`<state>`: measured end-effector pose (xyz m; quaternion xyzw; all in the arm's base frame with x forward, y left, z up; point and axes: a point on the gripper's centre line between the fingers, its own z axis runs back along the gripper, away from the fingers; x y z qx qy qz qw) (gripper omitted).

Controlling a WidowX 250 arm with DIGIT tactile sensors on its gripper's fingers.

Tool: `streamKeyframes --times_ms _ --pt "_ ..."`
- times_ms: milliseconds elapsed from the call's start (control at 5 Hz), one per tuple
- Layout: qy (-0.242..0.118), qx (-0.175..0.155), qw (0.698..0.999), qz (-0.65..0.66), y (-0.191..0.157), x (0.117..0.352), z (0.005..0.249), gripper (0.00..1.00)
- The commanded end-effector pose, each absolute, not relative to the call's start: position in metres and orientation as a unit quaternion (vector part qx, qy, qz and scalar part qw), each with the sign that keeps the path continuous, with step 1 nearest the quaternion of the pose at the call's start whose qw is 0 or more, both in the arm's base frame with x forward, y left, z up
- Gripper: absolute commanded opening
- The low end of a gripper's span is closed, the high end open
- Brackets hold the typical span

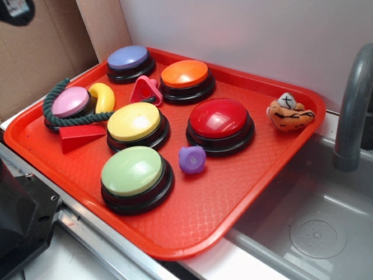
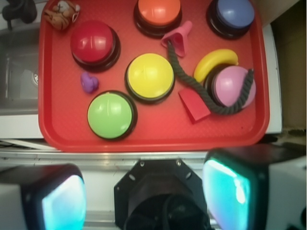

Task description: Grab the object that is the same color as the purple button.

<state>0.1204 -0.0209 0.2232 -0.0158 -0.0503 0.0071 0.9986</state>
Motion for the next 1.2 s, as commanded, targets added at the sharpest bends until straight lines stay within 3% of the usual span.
streamKeyframes --times_ms 0,400,1000 --pt "-0.059 -0.007 0.998 -0.018 -0.044 0.164 0.187 1.00" --pt "-0.073 -0.010 0.997 0.002 -0.072 0.202 0.131 1.00" --pt "-0.047 0.009 0.999 0.023 -0.095 0.227 0.066 1.00"
